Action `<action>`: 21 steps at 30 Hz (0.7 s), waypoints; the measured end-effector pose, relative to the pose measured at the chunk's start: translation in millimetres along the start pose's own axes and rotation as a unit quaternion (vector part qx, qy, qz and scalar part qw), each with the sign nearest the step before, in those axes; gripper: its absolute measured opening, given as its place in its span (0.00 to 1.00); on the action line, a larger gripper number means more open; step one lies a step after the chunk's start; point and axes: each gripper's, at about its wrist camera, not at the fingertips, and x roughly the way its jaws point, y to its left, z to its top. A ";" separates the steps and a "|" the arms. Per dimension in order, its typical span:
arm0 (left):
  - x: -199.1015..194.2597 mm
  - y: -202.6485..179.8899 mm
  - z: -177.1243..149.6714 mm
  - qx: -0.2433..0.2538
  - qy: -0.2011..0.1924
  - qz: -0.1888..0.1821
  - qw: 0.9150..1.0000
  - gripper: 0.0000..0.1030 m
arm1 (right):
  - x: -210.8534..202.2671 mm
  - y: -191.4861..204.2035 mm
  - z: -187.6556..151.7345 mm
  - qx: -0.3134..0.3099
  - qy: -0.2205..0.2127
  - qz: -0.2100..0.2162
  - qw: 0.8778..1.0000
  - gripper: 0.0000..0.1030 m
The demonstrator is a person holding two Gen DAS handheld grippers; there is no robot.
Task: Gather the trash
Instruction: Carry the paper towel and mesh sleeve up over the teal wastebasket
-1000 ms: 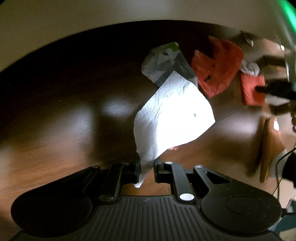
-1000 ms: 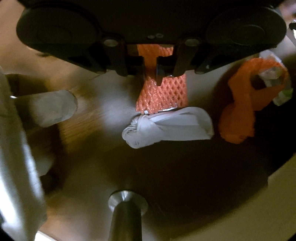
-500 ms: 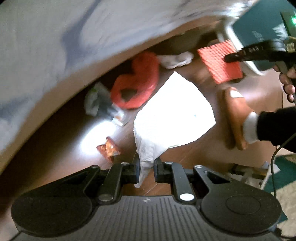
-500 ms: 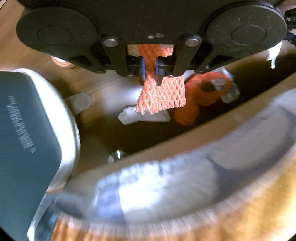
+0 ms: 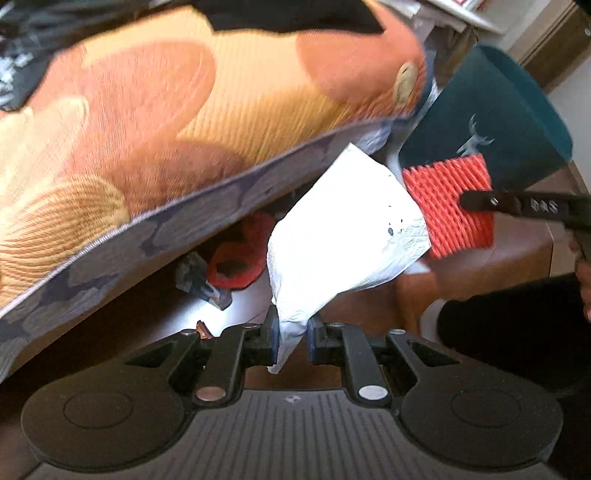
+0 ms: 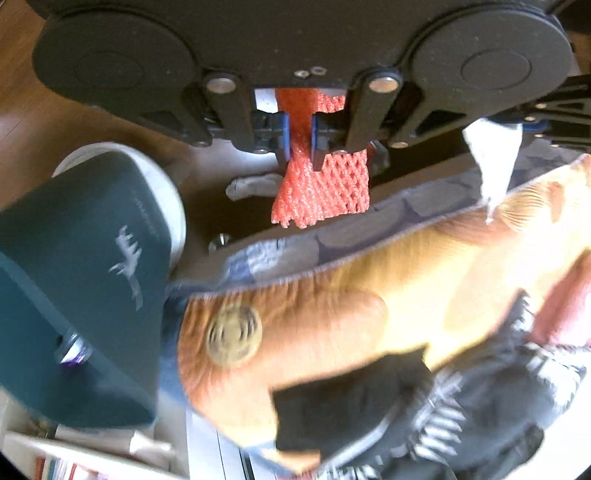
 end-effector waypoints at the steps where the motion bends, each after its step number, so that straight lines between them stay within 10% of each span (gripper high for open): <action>1: -8.4 -8.3 1.0 -0.004 -0.006 0.001 1.000 0.13 | -14.3 -1.4 0.4 -0.001 -0.012 0.004 1.000 0.10; 21: -87.5 -202.9 103.5 0.009 -0.128 -0.024 0.991 0.13 | -167.8 -104.5 37.5 0.016 -0.179 -0.025 0.983 0.10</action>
